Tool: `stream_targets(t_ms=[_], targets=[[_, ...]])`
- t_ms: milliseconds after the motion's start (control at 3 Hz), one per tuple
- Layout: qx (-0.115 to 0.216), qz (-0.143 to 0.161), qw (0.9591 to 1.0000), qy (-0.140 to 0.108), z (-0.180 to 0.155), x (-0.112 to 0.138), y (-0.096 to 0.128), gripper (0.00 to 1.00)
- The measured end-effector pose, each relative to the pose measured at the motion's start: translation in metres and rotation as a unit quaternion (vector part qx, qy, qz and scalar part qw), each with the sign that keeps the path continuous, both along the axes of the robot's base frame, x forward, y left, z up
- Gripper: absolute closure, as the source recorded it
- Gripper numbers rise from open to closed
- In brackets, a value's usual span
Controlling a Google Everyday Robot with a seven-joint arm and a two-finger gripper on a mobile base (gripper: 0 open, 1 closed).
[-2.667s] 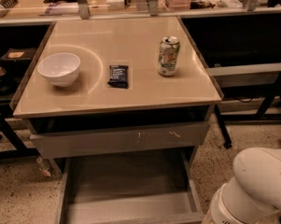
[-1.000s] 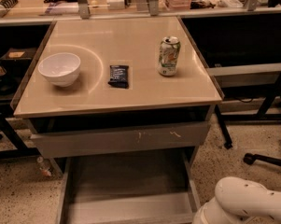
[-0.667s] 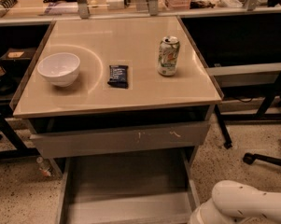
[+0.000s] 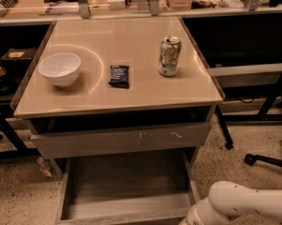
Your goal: Close middle drawer
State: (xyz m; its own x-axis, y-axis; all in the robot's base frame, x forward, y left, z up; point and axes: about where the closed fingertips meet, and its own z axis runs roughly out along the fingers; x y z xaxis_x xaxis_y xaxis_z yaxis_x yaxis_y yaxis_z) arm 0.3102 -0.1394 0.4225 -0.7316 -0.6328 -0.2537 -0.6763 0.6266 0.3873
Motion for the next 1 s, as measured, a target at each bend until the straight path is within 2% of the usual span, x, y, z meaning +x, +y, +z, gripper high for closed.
stream_targets(t_ms=[333, 1000], targets=[[-0.003, -0.01, 0.9999, -0.012, -0.006, 0.018, 0.0, 1.0], [-0.017, -0.019, 0.9982, -0.054, 0.005, 0.07, 0.003, 1.0]])
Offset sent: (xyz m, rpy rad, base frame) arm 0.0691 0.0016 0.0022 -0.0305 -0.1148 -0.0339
